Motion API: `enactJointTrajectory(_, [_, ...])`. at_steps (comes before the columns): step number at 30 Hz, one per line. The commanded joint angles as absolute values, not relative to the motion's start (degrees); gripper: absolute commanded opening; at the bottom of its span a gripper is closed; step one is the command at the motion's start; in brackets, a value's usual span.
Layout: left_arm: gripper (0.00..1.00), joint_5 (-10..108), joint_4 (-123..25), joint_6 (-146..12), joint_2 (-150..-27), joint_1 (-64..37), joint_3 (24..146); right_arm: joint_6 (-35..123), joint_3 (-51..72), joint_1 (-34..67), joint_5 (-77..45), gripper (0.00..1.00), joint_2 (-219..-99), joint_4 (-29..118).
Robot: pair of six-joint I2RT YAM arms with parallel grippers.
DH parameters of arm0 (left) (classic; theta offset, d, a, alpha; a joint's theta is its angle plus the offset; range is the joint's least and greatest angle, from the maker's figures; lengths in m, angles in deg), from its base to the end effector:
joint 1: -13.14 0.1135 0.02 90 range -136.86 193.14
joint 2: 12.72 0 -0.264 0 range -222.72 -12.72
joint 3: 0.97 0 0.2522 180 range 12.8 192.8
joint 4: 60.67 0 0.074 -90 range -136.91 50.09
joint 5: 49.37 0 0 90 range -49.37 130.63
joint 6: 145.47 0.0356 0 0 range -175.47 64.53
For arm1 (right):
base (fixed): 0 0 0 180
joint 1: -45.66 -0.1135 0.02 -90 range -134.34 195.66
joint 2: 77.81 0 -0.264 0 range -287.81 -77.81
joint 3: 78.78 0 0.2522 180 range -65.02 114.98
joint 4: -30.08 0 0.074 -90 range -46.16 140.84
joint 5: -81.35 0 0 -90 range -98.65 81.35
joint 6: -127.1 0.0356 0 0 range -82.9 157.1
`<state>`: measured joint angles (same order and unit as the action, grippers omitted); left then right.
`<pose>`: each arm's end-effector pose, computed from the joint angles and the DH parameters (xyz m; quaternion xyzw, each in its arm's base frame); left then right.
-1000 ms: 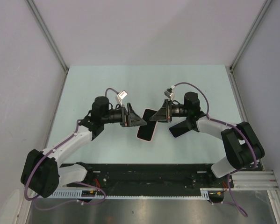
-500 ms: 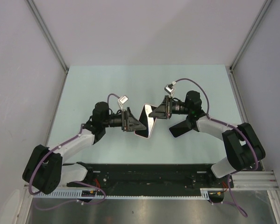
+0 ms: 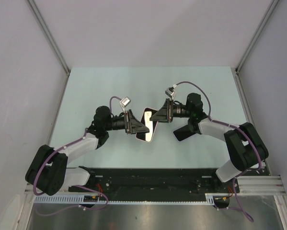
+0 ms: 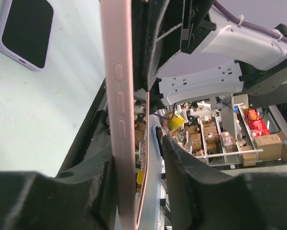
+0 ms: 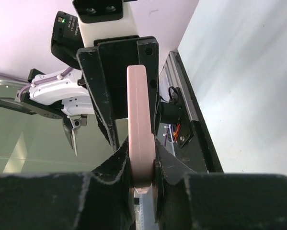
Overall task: Take the phone out of the phone case
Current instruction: Pick up the phone at the center of the board, then remove the phone case from the phone.
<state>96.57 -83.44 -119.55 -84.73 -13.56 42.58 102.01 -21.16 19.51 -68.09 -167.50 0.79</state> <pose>0.2134 -0.1403 0.2351 0.0884 0.7211 -0.6662 0.1687 0.2776 0.1704 0.2391 -0.1139 0.7066 0.6789 0.1635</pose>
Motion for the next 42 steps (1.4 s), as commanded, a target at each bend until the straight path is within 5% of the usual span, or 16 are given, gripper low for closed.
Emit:
enactJointTrajectory(1, [0.37, 98.2, -86.11, -119.55, -83.47, -13.32, 45.14, 99.25, -19.14, 20.61, -65.69, 0.0, -166.41, 4.02])
enactJointTrajectory(4, [0.12, 96.97, -84.0, -118.58, -83.21, -13.32, 45.58, 98.81, -18.96, 21.4, -64.64, 0.0, -165.88, 6.13])
enactJointTrajectory(5, [0.0, 96.53, -82.69, -118.23, -82.95, -13.32, 45.67, 98.19, -18.79, 21.66, -63.85, 0.09, -165.1, 9.7])
enactJointTrajectory(8, [0.0, 95.47, -81.19, -117.44, -82.42, -13.32, 46.02, 92.58, -18.08, 23.94, -59.83, 0.55, -160.72, 21.72])
enactJointTrajectory(11, [0.0, 96.0, -80.92, -117.43, -82.42, -13.32, 46.28, 86.16, -17.47, 26.75, -54.19, 0.71, -154.48, 34.32])
enactJointTrajectory(20, [0.0, 95.04, -69.33, -110.5, -78.9, -13.23, 49.0, 78.59, -14.23, 23.61, -34.77, 0.73, -143.38, 52.36])
enactJointTrajectory(42, [0.0, 93.01, -63.96, -109.0, -77.49, -13.23, 50.06, 72.96, -6.83, 13.05, -15.94, 0.73, -150.24, 61.95])
